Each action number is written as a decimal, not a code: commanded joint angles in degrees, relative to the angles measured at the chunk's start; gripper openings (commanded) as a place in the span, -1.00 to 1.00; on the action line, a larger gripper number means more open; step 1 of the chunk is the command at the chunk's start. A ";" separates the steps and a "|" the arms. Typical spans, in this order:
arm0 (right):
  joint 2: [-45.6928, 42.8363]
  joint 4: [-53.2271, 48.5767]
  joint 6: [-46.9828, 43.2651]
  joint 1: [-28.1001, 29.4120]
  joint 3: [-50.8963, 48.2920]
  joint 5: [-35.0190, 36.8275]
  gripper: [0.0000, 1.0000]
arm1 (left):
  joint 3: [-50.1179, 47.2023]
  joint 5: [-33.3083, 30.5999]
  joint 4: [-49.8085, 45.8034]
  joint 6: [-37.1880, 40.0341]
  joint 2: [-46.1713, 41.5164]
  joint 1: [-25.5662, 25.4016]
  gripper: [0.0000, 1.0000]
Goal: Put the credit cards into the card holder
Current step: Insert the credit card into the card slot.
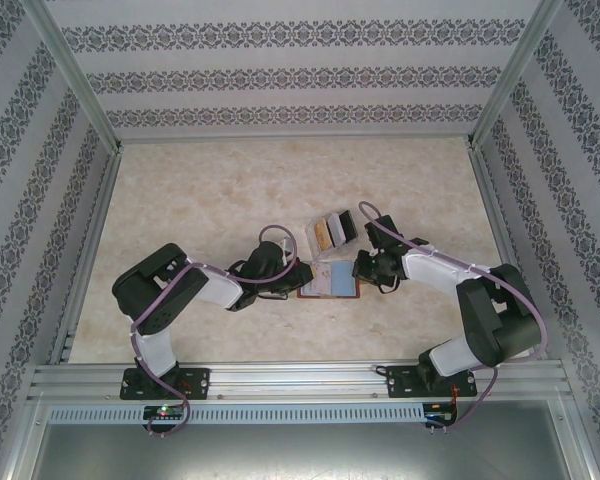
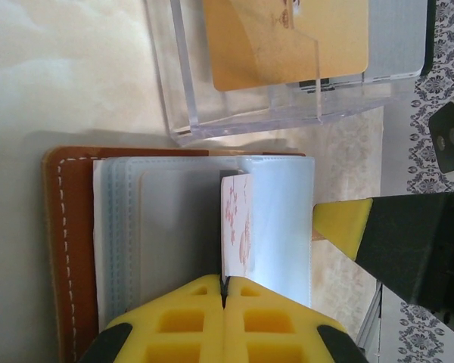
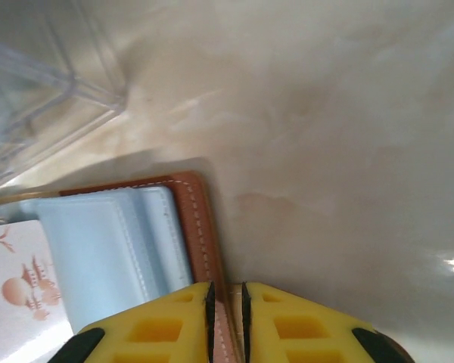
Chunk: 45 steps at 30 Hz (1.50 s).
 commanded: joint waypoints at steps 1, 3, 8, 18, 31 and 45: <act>1.40 -2.25 -1.78 -0.31 -0.59 3.15 -0.62 | -0.51 -1.41 2.73 -1.19 1.52 -1.09 -1.00; 2.87 -3.23 -2.16 -0.23 -0.26 4.24 -0.62 | -0.91 -1.41 5.28 -2.87 1.88 -1.09 -1.00; 5.59 -3.20 -2.53 1.24 0.37 4.72 -0.73 | -1.20 -0.98 11.37 -8.05 4.10 -1.09 -1.00; 5.70 -3.07 -2.57 1.55 0.64 4.56 -0.74 | 1.13 -0.98 8.20 -7.35 6.63 -2.58 -1.00; 5.90 -1.96 -2.00 1.57 0.21 2.88 -0.74 | 7.44 -5.16 -7.88 -3.55 4.47 -5.02 -0.88; 5.69 -1.45 -1.43 1.53 -0.32 1.83 -0.74 | 16.17 -6.41 -22.50 0.47 6.28 -7.90 -0.67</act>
